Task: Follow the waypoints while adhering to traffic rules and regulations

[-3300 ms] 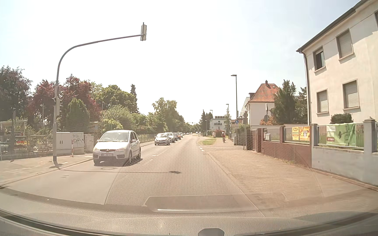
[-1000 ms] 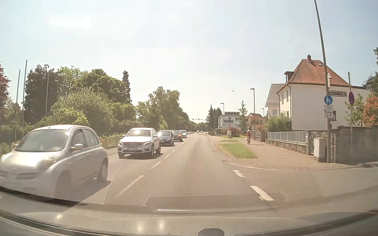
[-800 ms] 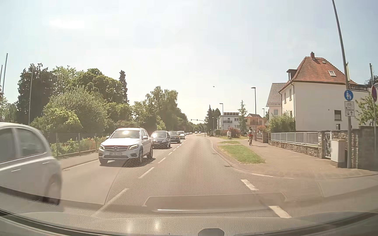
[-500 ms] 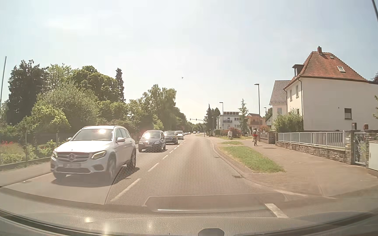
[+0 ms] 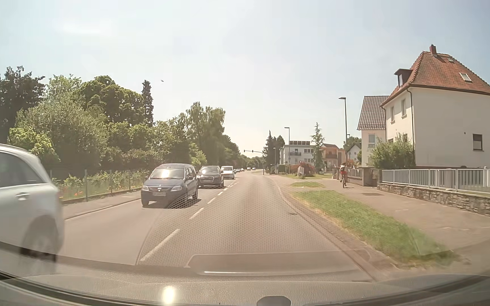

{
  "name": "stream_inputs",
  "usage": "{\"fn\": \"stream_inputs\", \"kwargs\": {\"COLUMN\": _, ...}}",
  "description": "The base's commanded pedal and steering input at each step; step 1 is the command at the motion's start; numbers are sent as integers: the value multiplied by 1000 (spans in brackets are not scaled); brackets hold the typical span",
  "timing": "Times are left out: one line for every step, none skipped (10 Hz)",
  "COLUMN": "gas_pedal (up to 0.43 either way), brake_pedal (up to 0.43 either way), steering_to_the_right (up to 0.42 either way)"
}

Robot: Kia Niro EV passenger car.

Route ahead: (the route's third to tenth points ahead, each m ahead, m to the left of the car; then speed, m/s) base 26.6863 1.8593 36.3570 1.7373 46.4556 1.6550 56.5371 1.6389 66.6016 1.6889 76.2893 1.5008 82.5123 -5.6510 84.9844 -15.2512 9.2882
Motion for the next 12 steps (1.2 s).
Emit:
{"fn": "stream_inputs", "kwargs": {"gas_pedal": 0, "brake_pedal": 0, "steering_to_the_right": 11}}
{"fn": "stream_inputs", "kwargs": {"gas_pedal": 0, "brake_pedal": 0, "steering_to_the_right": 11}}
{"fn": "stream_inputs", "kwargs": {"gas_pedal": 0, "brake_pedal": 0, "steering_to_the_right": 10}}
{"fn": "stream_inputs", "kwargs": {"gas_pedal": 0, "brake_pedal": 0, "steering_to_the_right": 9}}
{"fn": "stream_inputs", "kwargs": {"gas_pedal": 0, "brake_pedal": 0, "steering_to_the_right": 9}}
{"fn": "stream_inputs", "kwargs": {"gas_pedal": 0, "brake_pedal": 0, "steering_to_the_right": 7}}
{"fn": "stream_inputs", "kwargs": {"gas_pedal": 0, "brake_pedal": 0, "steering_to_the_right": 5}}
{"fn": "stream_inputs", "kwargs": {"gas_pedal": 0, "brake_pedal": 0, "steering_to_the_right": 5}}
{"fn": "stream_inputs", "kwargs": {"gas_pedal": 0, "brake_pedal": 0, "steering_to_the_right": 5}}
{"fn": "stream_inputs", "kwargs": {"gas_pedal": 0, "brake_pedal": 0, "steering_to_the_right": 5}}
{"fn": "stream_inputs", "kwargs": {"gas_pedal": 0, "brake_pedal": 0, "steering_to_the_right": 5}}
{"fn": "stream_inputs", "kwargs": {"gas_pedal": 0, "brake_pedal": 0, "steering_to_the_right": 7}}
